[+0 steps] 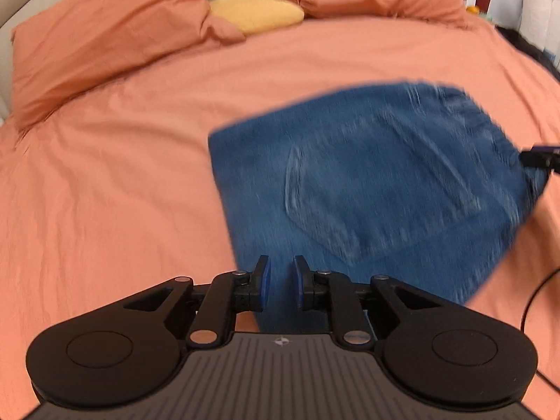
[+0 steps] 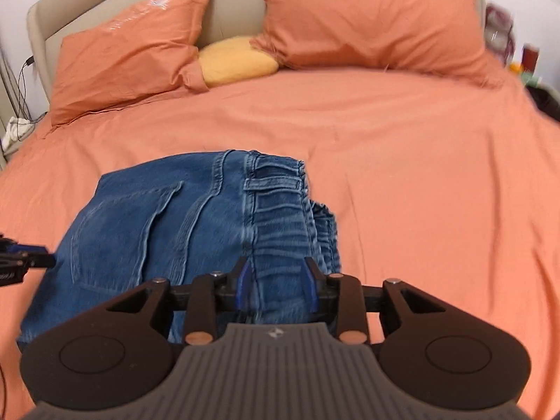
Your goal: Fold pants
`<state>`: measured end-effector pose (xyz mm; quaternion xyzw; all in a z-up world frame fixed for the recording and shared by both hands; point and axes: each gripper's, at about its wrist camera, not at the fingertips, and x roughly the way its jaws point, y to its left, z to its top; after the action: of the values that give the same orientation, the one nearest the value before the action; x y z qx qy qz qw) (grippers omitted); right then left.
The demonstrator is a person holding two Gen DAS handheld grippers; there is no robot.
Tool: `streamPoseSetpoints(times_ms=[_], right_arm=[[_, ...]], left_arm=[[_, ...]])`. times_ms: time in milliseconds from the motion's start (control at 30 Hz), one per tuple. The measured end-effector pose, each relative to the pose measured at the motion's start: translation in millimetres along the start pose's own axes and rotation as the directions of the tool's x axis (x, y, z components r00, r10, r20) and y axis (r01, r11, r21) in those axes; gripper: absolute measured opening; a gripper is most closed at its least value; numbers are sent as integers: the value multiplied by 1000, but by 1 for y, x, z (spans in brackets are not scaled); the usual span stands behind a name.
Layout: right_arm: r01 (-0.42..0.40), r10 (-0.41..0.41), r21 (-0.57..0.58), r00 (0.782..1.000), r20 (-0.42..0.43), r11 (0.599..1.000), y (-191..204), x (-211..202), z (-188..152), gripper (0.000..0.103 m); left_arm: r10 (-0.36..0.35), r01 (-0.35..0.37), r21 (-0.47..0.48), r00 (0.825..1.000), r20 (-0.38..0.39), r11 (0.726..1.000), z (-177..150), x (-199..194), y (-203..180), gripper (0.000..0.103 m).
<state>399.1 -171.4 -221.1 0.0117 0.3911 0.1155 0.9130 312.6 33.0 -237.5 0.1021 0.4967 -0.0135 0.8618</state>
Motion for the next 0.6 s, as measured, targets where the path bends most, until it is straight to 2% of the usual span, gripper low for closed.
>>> streamPoseSetpoints(times_ms=[33,167,300,433,600], right_arm=[[26,-26,-11,1000,16,1000,5,-5,-7,29],[59,-58,-30,998,35,998,14,-10,-26,29],[87,-86,-55,996,23,995,15,4,-37,29],[77,-77,-4,997,-21,997,7,19,-43,29],[81,-81,-12,996,-35,997,8,20,-45,30]], left_arm=[[36,-36,-6,999,-9,999,-11,-5,-10,21],[71,-71,1,997,-32,997,-22,-11,-26,21],[71,-70,5,996,-54,998,-30,-6,-23,20],[49,-50,-15,995,-90,999,-40,3,-22,20],[53,-55,-10,994,-91,998,-42,10,-20,21]])
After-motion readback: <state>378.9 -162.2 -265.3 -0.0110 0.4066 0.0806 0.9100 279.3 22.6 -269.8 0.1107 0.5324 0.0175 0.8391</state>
